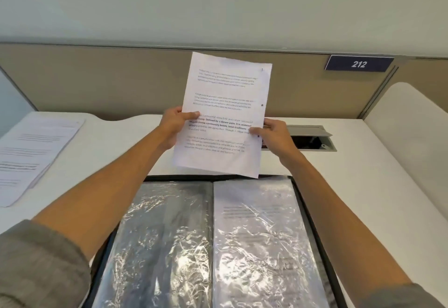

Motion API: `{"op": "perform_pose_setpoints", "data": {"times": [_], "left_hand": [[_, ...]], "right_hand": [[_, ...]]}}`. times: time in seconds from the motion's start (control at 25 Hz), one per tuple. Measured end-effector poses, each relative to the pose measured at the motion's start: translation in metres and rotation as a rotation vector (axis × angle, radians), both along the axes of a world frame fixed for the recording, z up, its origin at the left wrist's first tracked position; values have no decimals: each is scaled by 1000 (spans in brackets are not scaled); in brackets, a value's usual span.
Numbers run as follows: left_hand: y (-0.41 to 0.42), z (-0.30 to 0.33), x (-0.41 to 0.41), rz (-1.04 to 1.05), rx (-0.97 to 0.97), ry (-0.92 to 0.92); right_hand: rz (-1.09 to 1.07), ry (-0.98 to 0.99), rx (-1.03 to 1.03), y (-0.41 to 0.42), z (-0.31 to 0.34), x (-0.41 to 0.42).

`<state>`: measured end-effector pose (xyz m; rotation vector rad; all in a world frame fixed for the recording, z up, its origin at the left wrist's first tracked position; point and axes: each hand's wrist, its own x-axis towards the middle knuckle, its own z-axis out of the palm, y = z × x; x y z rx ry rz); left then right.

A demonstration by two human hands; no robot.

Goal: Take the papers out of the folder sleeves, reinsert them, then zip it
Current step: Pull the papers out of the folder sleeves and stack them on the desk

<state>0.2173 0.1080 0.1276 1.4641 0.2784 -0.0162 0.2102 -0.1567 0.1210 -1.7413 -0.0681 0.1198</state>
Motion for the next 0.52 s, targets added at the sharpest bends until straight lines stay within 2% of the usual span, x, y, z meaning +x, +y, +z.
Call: {"op": "perform_pose_setpoints", "data": {"times": [0.2,0.52], "left_hand": [[57,-2,-30,-30,16,53],[190,-35,-92,21,284,169]], "right_hand": [[-37,-49,54,65,-1,-20],[75,66,-80,193,-48,-61]]}}
